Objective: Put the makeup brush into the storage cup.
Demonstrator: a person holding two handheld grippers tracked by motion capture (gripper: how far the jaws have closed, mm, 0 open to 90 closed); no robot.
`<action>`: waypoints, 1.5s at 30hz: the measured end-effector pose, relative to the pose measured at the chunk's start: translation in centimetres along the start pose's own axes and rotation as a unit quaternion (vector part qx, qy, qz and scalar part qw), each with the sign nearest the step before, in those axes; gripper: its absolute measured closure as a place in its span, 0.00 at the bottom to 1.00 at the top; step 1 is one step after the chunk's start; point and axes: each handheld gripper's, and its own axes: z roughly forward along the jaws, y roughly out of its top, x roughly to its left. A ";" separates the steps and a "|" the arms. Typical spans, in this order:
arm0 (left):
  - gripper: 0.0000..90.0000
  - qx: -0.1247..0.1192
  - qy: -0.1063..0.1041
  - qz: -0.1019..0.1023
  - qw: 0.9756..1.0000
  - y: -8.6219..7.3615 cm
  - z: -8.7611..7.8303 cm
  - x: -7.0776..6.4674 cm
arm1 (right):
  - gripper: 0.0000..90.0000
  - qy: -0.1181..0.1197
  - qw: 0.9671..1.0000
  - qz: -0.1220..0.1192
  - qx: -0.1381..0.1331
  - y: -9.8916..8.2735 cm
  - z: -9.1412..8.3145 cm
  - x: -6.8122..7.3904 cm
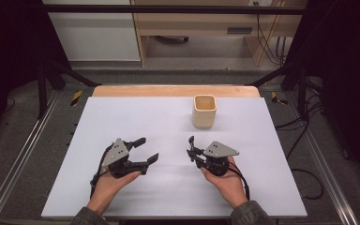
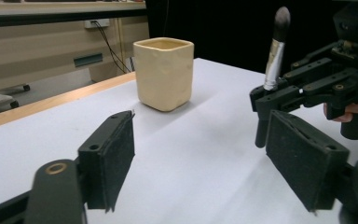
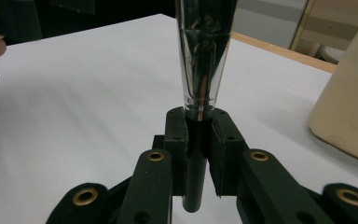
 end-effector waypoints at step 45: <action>0.03 -0.050 0.043 0.008 0.998 -2.6 -6.8 5.1 | 0.88 -0.032 0.999 0.006 0.019 -0.1 -1.6 -2.3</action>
